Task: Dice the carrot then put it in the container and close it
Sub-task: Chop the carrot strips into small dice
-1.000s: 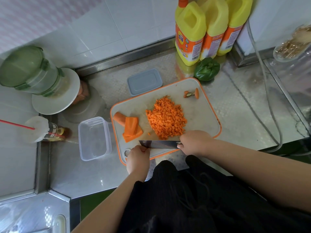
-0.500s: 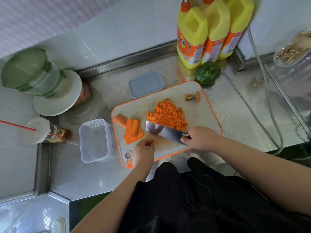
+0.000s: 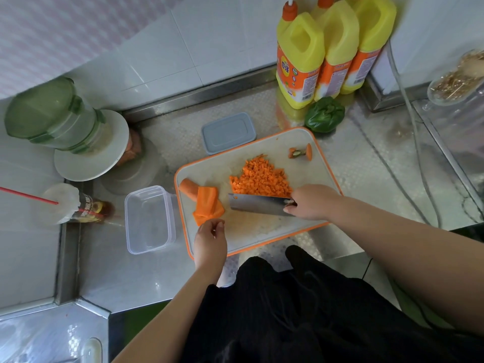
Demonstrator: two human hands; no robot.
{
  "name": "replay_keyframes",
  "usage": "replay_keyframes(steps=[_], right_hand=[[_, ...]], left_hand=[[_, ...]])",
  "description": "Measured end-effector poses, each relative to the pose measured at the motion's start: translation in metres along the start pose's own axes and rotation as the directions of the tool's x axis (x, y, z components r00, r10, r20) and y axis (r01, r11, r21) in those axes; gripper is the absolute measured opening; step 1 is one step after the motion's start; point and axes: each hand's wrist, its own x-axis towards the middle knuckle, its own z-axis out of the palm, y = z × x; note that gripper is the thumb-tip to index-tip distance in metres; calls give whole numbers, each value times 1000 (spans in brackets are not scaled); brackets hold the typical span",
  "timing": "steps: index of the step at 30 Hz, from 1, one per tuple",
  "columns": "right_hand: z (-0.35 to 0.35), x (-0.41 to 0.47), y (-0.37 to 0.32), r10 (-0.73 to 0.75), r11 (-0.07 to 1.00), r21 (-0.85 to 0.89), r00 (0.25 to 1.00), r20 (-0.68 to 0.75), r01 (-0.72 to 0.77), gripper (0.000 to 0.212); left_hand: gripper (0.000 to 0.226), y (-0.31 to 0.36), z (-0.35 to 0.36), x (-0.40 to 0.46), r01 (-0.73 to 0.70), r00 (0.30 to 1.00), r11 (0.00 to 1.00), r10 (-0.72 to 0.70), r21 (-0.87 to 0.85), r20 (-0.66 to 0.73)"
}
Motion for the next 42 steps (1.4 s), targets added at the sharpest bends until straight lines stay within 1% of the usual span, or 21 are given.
replay_keyframes(steps=[4,7,9,12,14,16,17,18,19,20,21,22,23,25,26,28,31,33,35,38,42], right_hand=[[2,-4,1,-10,995,94,1000,-26,13,38],[-6,-9,3,15,981,192,997,-77,0,40],[-12,-16,4,32,975,223,991,-133,-2,40],[-18,-29,4,-5,991,127,967,-255,39,34],[-17,-39,3,-42,996,64,941,-335,67,30],[-13,-45,3,-61,996,29,918,-391,79,29],[-10,-47,4,-69,997,13,910,-408,82,30],[-8,-48,4,-77,996,7,903,-422,88,30],[-5,-49,4,-82,995,11,897,-435,97,31],[-1,-49,4,-83,994,21,893,-442,103,32],[2,-49,4,-82,994,29,891,-447,106,32],[5,-48,4,-81,994,33,891,-447,107,32],[8,-47,3,-83,993,36,891,-446,110,33],[13,-45,0,-79,990,67,890,-449,122,36],[16,-44,-1,-73,988,88,889,-453,125,39],[18,-45,1,-44,987,119,890,-454,109,39],[16,-53,5,-21,983,153,899,-437,97,34],[18,-57,5,-50,987,116,900,-434,111,31],[22,-58,4,-75,989,80,893,-444,123,30],[27,-56,5,-75,988,78,856,-512,134,33],[33,-54,4,-76,984,90,822,-564,153,36]], left_hand=[[26,2,2,2,-76,997,996,77,41,-22],[28,5,2,2,-173,980,985,173,5,-103],[27,7,2,3,-271,948,963,267,1,-172],[33,13,2,8,-356,899,934,349,21,-265],[45,19,1,12,-339,885,941,322,10,-335],[49,30,-4,13,-327,865,945,288,-26,-410],[49,36,-7,13,-357,844,934,319,-9,-431],[49,43,-10,12,-425,810,904,406,54,-423],[49,49,-13,10,-523,758,838,541,154,-365],[50,56,-12,8,-629,689,732,680,261,-250],[52,62,-8,6,-713,618,607,780,351,-94],[54,67,-1,3,-768,559,486,826,417,68],[56,71,8,0,-805,514,384,832,453,209],[55,77,28,-6,-850,442,232,803,473,400],[54,78,36,-6,-859,424,185,779,478,461],[54,78,46,-3,-852,442,158,727,499,526],[53,79,52,-1,-846,455,144,696,513,555],[51,84,57,-4,-846,446,119,691,519,569],[48,91,60,-5,-839,458,120,681,530,571],[53,94,61,-4,-820,512,138,613,556,602],[59,94,59,-7,-771,582,151,562,619,588]])
